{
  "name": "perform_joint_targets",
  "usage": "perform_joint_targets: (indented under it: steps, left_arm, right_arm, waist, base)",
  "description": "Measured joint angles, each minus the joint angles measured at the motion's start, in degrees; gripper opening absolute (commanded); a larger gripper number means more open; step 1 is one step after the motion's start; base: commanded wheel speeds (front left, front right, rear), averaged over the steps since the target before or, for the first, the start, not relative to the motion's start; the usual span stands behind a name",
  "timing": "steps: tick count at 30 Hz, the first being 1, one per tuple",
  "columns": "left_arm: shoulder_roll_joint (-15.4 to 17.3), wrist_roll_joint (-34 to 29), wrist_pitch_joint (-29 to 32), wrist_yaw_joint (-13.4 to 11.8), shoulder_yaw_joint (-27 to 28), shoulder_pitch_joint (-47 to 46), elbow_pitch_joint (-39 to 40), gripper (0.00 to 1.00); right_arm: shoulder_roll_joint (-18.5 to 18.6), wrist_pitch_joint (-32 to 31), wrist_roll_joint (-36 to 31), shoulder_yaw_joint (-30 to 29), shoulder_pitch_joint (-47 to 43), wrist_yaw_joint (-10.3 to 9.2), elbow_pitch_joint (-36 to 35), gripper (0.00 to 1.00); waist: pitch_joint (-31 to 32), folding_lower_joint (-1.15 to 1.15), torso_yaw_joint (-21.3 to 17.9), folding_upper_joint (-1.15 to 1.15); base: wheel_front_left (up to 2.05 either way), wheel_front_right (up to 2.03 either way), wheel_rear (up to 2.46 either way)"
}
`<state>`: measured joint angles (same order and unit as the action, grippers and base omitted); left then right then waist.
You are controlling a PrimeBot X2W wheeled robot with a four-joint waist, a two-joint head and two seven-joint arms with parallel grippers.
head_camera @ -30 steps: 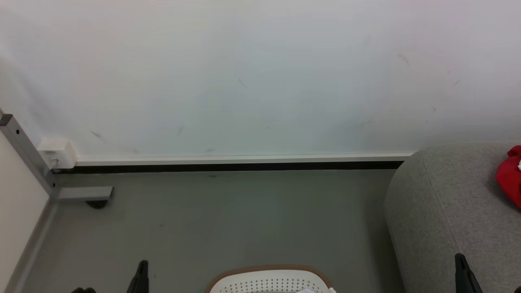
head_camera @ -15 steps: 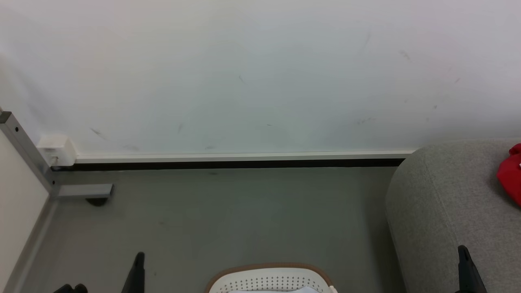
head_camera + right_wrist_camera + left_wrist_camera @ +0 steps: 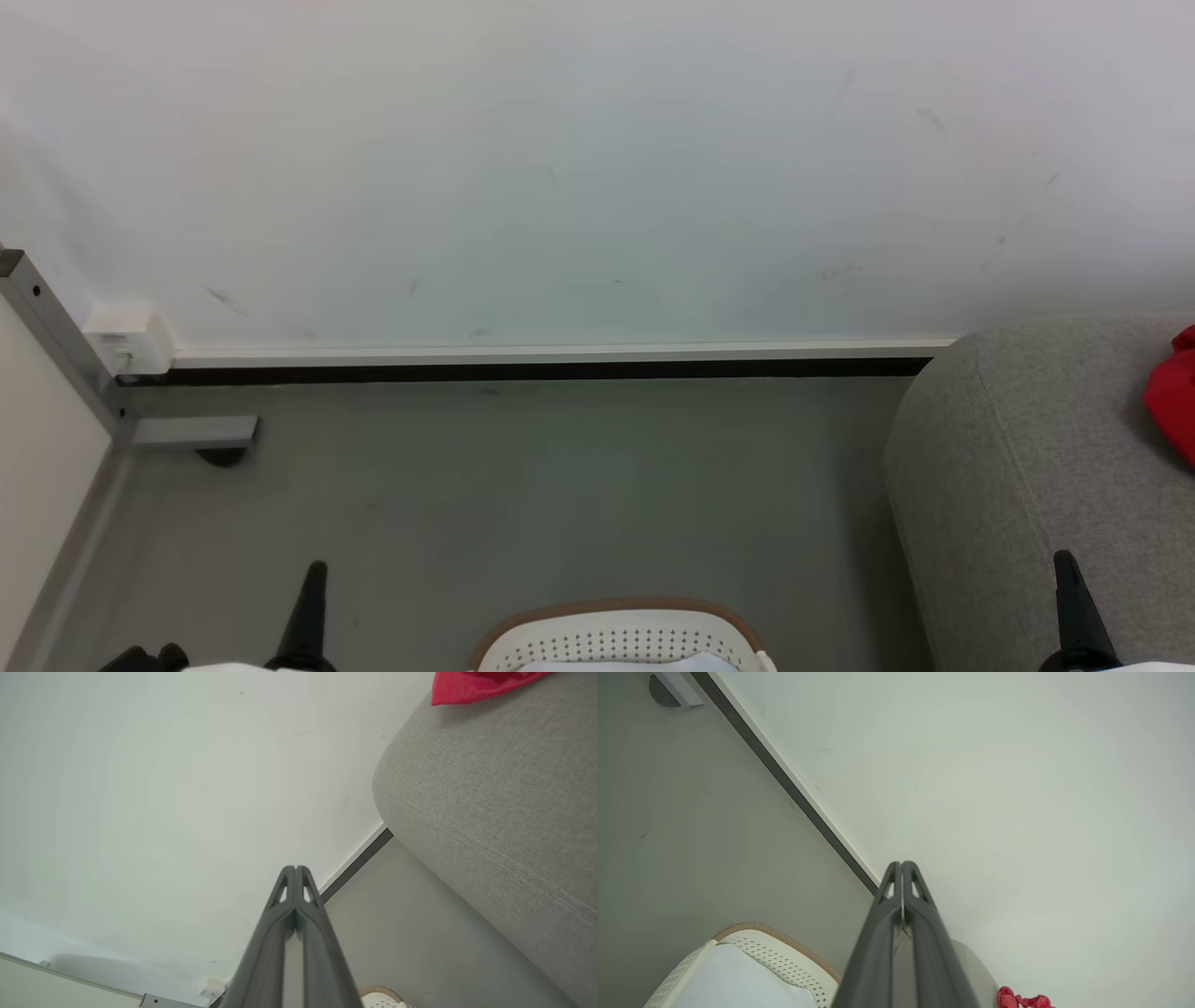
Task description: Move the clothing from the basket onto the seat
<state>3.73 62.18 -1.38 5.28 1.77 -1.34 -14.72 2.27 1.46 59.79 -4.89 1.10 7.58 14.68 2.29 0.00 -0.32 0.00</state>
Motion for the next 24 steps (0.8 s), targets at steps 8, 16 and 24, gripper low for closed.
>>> perform_joint_targets:
  steps: [8, 16, 24]
  left_arm:
    - [-0.09, 4.34, 1.31, 0.31, 0.81, -0.75, 0.07, 0.0]
    - [-0.27, 8.57, 2.37, 0.68, 1.44, -1.4, 0.12, 0.0]
    - [-0.41, 12.8, 3.42, 0.82, 2.03, -2.07, 0.21, 0.0]
  right_arm:
    - [0.04, -1.37, 5.05, -0.31, 0.77, 0.0, -0.05, 0.0]
    - [0.09, -2.47, 9.55, -0.55, 1.29, 0.0, -0.1, 0.0]
    - [0.14, -3.45, 14.01, -0.74, 2.26, -0.01, -0.16, 0.0]
  waist:
    - [-0.3, 0.0, 0.04, 0.0]
    - [-0.61, 0.0, 0.08, 0.0]
    - [-0.91, 0.0, 0.12, 0.0]
  base:
    - [0.0, 0.0, 0.0]
    - [0.0, 0.0, 0.0]
    - [0.0, 0.0, 0.0]
